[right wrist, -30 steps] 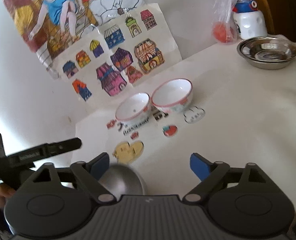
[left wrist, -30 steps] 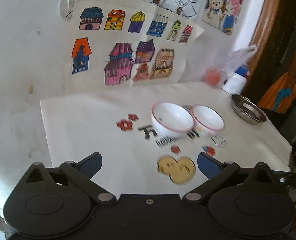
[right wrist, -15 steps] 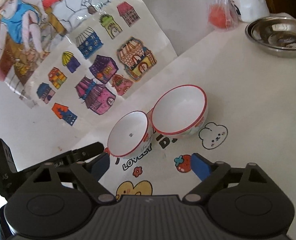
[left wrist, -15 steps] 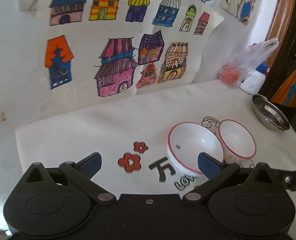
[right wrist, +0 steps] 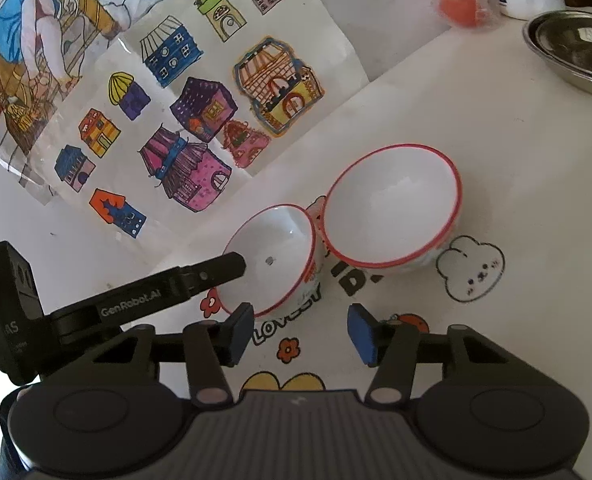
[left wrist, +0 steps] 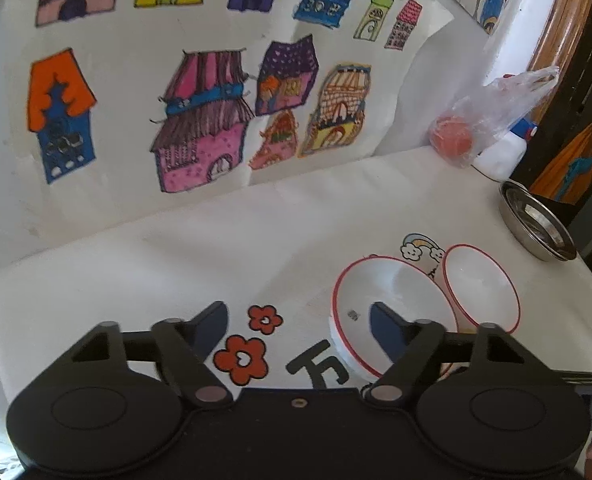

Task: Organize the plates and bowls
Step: 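Move both tools to the plain white red-rimmed bowl, then close both grippers on the rim of the white bowl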

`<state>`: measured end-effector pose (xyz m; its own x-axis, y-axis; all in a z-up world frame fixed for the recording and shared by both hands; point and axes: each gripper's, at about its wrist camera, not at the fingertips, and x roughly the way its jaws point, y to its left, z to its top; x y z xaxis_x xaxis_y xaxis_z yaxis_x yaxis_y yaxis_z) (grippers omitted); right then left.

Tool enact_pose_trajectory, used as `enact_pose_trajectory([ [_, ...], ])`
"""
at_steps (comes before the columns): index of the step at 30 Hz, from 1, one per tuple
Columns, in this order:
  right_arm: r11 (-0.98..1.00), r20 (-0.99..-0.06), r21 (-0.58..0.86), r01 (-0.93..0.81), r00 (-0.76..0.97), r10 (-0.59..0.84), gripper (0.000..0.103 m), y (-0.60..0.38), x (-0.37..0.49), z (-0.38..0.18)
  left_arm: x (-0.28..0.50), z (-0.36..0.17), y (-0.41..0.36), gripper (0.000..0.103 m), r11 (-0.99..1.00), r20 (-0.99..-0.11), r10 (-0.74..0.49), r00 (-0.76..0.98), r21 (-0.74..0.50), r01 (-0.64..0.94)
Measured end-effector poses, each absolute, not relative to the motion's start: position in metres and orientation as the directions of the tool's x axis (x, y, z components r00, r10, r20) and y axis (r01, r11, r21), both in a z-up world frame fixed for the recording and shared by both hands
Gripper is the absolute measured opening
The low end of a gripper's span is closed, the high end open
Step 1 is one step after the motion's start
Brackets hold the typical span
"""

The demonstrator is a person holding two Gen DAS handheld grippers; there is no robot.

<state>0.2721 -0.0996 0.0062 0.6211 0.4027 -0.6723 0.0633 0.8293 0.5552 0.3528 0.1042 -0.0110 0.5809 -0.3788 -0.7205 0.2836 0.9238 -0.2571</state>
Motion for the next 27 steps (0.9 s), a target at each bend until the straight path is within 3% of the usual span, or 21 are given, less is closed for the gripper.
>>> enact_pose_trajectory([
  [8,0.84,-0.682,0.54,0.055,0.613,0.399,0.047,-0.097,0.285,0.009,0.353,-0.016,0.096,0.041,0.901,-0.728,-0.428,0.535,-0.296,0.317],
  [15,0.829,-0.67,0.556,0.062,0.623,0.403,0.027,-0.098,0.288,0.009,0.353,-0.018,0.09,0.021,0.891,-0.732,-0.448,0.514,-0.316,0.326],
  [27,0.836,-0.652,0.548,0.024,0.639,0.409,0.024,-0.097,0.276,0.015,0.335,-0.008,0.089,0.019,0.9,-0.723,-0.428,0.542,-0.289,0.326],
])
